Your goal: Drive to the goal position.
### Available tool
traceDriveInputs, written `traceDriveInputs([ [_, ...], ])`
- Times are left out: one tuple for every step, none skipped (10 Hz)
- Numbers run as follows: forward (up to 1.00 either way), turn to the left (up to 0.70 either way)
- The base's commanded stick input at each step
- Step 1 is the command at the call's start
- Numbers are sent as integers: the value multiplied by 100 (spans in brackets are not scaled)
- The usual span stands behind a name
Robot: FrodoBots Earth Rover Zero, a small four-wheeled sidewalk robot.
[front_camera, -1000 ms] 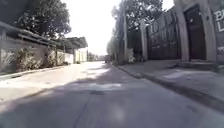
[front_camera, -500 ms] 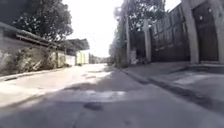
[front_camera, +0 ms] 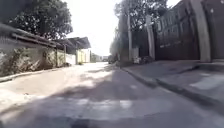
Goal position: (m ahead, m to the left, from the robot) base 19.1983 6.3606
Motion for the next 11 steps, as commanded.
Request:
traceDriveInputs([
  [100,0],
  [100,0],
  [100,0],
  [100,0],
  [100,0],
  [100,0],
  [100,0],
  [100,0],
  [100,0],
  [100,0],
  [100,0],
])
